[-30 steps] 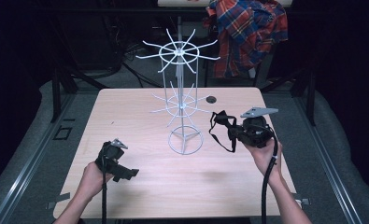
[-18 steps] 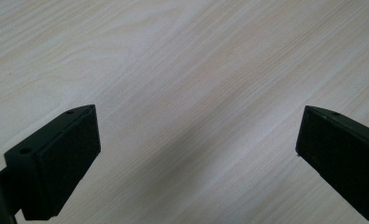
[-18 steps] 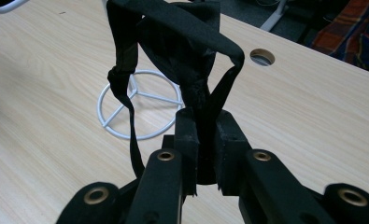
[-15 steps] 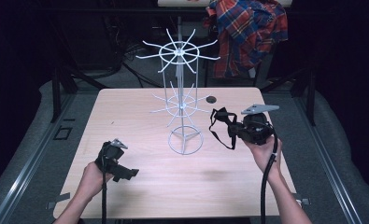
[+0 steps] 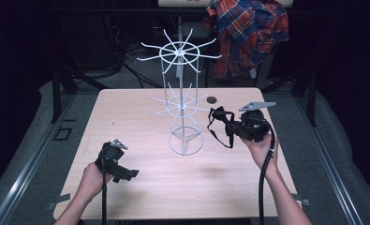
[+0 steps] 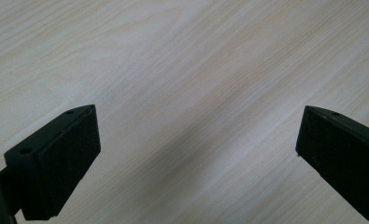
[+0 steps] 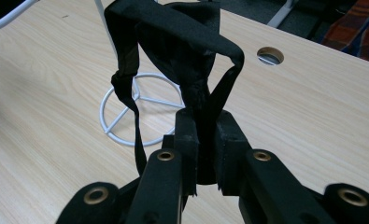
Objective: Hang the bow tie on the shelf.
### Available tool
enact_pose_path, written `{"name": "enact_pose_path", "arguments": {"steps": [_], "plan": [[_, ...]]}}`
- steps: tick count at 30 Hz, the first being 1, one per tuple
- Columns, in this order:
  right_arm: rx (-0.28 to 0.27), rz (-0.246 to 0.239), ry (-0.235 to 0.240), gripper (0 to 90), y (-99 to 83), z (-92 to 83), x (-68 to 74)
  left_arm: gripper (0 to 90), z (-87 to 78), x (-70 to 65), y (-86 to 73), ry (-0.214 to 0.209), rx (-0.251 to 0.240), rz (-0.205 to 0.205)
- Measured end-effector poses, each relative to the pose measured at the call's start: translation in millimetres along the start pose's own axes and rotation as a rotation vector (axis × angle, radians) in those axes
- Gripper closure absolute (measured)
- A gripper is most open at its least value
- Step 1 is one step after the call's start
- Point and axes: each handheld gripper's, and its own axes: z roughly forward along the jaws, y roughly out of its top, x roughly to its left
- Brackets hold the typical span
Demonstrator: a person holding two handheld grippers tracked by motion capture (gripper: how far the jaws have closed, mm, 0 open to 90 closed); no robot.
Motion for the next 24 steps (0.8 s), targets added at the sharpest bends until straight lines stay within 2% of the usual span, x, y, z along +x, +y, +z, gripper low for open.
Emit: {"name": "enact_pose_path", "arguments": {"steps": [6, 14, 24], "plan": [[-0.017, 0.023, 0.015, 81.5, -0.3, 2.1, -1.9, 0.1, -0.1, 0.1, 0.1, -0.002, 0.002, 0.0], [-0.054, 0.019, 0.01, 81.5, 0.8, -8.9, -5.0, 0.1, -0.3, -0.2, 0.0, 0.001, 0.001, 0.003], [-0.083, 0.054, 0.005, 81.5, 1.7, -15.0, -14.7, 0.1, 0.1, -0.3, 0.5, -0.007, 0.005, 0.002]]}}
